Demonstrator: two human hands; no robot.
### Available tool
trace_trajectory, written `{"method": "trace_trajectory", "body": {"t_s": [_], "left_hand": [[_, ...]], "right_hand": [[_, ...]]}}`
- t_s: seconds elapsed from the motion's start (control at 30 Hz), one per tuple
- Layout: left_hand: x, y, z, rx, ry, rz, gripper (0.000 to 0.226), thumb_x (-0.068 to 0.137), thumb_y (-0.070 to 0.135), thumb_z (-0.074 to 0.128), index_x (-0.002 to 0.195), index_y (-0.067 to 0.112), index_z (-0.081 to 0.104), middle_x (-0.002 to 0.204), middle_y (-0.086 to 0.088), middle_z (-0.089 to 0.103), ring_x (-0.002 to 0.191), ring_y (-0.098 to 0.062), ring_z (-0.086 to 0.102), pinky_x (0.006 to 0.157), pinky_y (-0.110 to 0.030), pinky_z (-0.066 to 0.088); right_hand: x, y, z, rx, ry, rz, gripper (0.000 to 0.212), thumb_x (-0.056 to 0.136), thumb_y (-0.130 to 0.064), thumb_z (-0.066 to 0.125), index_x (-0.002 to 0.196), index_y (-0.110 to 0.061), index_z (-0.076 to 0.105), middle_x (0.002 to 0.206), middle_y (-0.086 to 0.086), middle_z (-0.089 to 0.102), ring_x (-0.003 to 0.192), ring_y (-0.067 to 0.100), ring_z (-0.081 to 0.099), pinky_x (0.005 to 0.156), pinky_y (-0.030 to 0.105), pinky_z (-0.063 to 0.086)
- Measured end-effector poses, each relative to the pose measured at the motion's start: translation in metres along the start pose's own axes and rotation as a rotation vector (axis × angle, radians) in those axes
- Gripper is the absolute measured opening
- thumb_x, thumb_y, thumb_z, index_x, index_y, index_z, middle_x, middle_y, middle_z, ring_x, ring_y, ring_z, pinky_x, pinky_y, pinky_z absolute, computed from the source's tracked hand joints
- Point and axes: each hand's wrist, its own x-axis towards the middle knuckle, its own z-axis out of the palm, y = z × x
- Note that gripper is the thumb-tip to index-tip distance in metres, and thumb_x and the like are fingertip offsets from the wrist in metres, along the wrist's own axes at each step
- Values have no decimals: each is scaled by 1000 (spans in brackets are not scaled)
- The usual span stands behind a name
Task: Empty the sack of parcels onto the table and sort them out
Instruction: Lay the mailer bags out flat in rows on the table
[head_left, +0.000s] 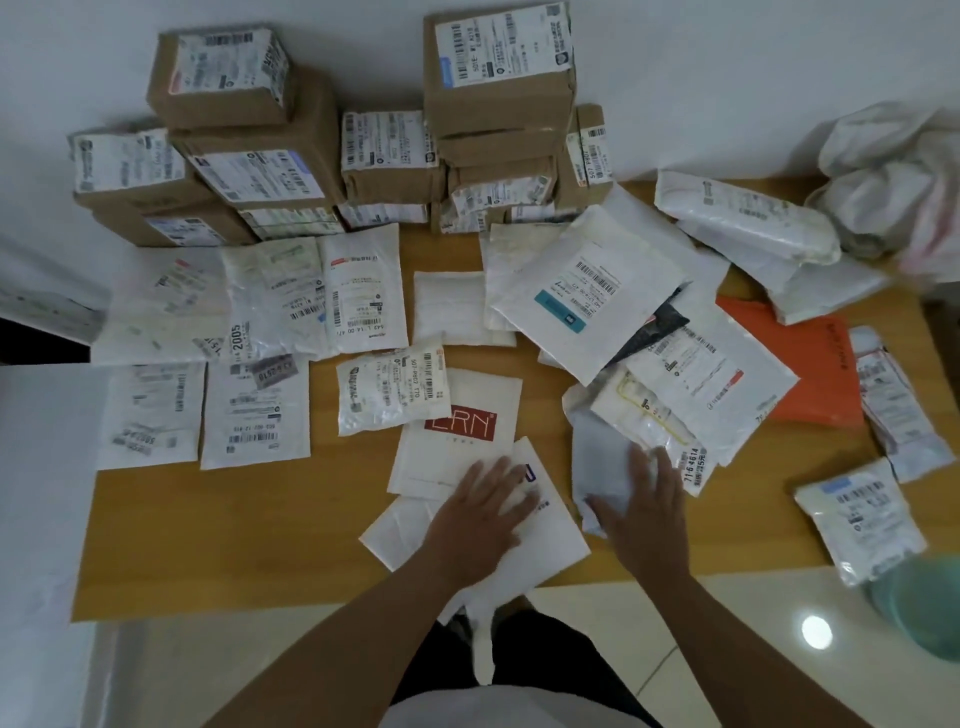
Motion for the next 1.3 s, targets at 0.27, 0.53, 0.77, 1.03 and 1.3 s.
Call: {"method": "trace_trajectory", "body": {"t_s": [0.27, 0.53, 0.77, 1.03, 1.3], "left_hand": [[-41, 1, -2, -66, 155, -153, 48, 86, 21, 49, 134, 23, 54, 143, -11, 48, 131, -33, 45, 102, -51, 42], [-108, -6, 3, -156, 15, -575, 64, 85, 58, 50, 123, 9, 63, 133, -16, 57, 124, -39, 51, 100, -49, 44], [-126, -16, -11, -124, -103, -638, 67, 57, 28, 77, 118, 7, 57, 116, -12, 61, 108, -36, 58, 84, -48, 54], [-133, -39, -44, -497, -176, -697, 43, 70, 22, 42, 99, 17, 73, 93, -1, 65, 86, -23, 61, 73, -31, 45], [-140, -81, -83, -1347, -93, -1238, 19, 72, 20, 57, 82, 6, 63, 87, -10, 61, 80, -24, 54, 73, -35, 42]], "right_hand": [[-29, -60, -3, -67, 164, -61, 66, 86, -29, 45, 147, -8, 32, 153, 19, 35, 142, 41, 29, 108, 59, 29], [-63, -92, 30, -154, -182, -315, 72, 89, -61, 39, 142, -13, 46, 154, 8, 39, 140, 33, 38, 106, 60, 36], [-62, -106, 28, -162, -184, -127, 78, 81, -52, 39, 135, 3, 51, 148, 20, 43, 139, 34, 29, 108, 64, 30], [-56, -133, 17, -42, -181, -416, 82, 69, -24, 77, 140, -1, 42, 153, 20, 35, 140, 37, 35, 106, 56, 38], [-50, -148, 2, 232, -256, -251, 86, 89, -36, 65, 155, -10, 15, 162, 11, 18, 149, 28, 17, 118, 48, 26]]}}
